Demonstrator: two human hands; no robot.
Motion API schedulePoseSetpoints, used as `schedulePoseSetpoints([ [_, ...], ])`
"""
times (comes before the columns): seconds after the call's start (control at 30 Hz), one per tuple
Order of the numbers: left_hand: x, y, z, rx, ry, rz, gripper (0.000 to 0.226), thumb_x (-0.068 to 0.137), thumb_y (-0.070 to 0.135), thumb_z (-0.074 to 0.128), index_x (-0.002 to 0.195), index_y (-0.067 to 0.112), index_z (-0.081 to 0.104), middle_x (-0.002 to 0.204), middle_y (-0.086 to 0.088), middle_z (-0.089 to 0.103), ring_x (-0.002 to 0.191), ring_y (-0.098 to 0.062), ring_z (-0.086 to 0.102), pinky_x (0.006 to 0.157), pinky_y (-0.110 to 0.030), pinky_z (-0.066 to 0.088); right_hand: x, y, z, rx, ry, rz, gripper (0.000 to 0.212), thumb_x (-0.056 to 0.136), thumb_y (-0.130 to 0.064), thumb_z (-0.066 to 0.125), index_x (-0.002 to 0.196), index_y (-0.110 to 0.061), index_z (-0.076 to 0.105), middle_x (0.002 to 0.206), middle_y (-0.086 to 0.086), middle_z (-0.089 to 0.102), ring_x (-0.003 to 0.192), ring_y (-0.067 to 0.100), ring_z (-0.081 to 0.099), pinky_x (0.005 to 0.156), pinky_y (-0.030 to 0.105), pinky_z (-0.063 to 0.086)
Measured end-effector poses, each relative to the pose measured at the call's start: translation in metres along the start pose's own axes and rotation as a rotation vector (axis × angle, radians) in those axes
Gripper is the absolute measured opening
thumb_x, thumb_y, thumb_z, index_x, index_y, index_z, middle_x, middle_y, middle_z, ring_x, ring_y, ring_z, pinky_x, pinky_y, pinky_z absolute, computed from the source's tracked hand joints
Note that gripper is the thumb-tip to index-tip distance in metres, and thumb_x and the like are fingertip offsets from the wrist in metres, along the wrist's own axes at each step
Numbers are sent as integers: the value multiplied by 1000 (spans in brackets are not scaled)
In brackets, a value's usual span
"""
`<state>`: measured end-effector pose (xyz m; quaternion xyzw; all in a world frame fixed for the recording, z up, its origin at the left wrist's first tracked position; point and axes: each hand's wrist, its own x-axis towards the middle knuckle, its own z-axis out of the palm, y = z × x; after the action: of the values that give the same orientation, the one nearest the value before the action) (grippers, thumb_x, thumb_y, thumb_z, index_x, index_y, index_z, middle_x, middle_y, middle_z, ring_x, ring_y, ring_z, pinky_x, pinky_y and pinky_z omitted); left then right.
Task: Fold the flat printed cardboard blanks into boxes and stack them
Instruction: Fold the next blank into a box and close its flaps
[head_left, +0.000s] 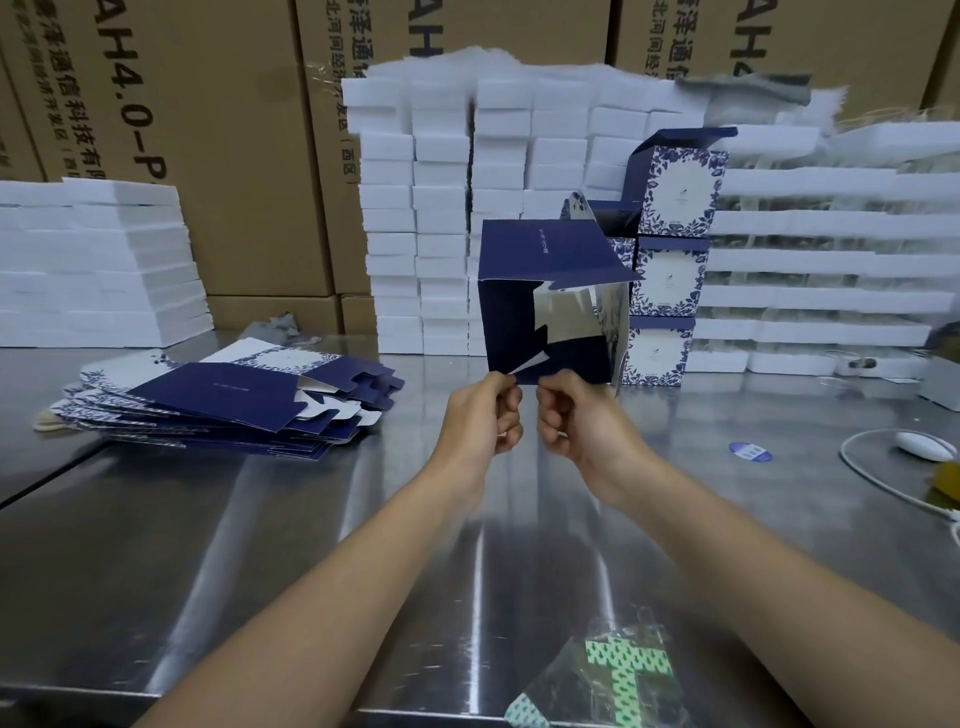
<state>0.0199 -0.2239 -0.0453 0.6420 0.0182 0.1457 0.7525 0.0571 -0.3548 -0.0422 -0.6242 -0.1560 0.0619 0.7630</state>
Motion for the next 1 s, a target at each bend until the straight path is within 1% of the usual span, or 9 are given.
schedulePoseSetpoints([
  [0.1, -2, 0, 1, 9, -13, 16, 37, 99, 26, 52, 63, 19, 52, 55, 2, 33, 52, -16, 33, 55, -24, 37, 1, -1, 0, 17, 29, 3, 31, 96, -24, 56, 67, -19, 49, 59, -1, 41, 49, 15, 38, 45, 19, 36],
  [0.23, -3, 1, 3, 30, 9, 39, 32, 100, 20, 48, 68, 15, 49, 54, 4, 32, 53, -16, 30, 52, -24, 33, -2, -3, -1, -23, 21, 11, 31, 94, -29, 58, 66, -20, 50, 59, -2, 42, 49, 14, 41, 46, 21, 35],
  [0.33, -2, 3, 2, -9, 41, 25, 32, 101, 19, 49, 70, 15, 49, 53, 5, 32, 54, -16, 28, 51, -22, 30, -2, -4, 0, 20, 107, 20, 34, 97, -31, 54, 65, -19, 51, 56, -2, 43, 46, 14, 41, 47, 24, 30],
  [0.4, -1, 5, 0, -37, 63, 20, 30, 101, 19, 50, 70, 16, 47, 52, 7, 34, 55, -16, 27, 50, -22, 30, -2, -7, 0, 43, 187, -3, 34, 98, -30, 51, 65, -19, 50, 54, -3, 40, 44, 14, 39, 47, 25, 28],
  [0.5, -2, 5, 1, -41, 63, 11, 31, 100, 21, 50, 70, 18, 46, 53, 7, 32, 57, -17, 27, 54, -24, 30, -1, -9, 0, 23, 270, -84, 33, 99, -24, 49, 67, -18, 48, 50, -5, 36, 42, 14, 34, 42, 23, 27],
  [0.57, -3, 4, 3, -36, 58, 2, 31, 100, 22, 50, 70, 18, 46, 55, 5, 31, 58, -18, 28, 57, -27, 30, 0, -6, 2, 11, 291, -107, 36, 101, -22, 47, 66, -17, 48, 49, -5, 33, 41, 14, 31, 41, 23, 24],
  [0.63, -4, 3, 3, -50, 51, -10, 33, 101, 24, 51, 69, 18, 47, 54, 4, 32, 57, -18, 29, 57, -28, 30, 1, -5, 3, 24, 289, -94, 38, 103, -19, 45, 65, -17, 49, 48, -6, 32, 41, 13, 29, 42, 24, 23],
  [0.8, -2, 4, -2, -84, 5, -44, 36, 100, 33, 59, 68, 20, 52, 54, 5, 34, 54, -15, 35, 59, -27, 35, 0, -7, 1, 2, 218, -93, 39, 106, -19, 45, 69, -14, 55, 48, -6, 43, 39, 10, 37, 42, 20, 29],
  [1.0, 1, 0, 1, -79, 8, -30, 36, 100, 23, 55, 65, 20, 46, 55, 4, 30, 52, -16, 31, 57, -26, 31, -5, -5, 7, -37, 98, -33, 38, 103, -24, 49, 67, -15, 57, 51, -2, 43, 43, 14, 38, 43, 21, 32],
])
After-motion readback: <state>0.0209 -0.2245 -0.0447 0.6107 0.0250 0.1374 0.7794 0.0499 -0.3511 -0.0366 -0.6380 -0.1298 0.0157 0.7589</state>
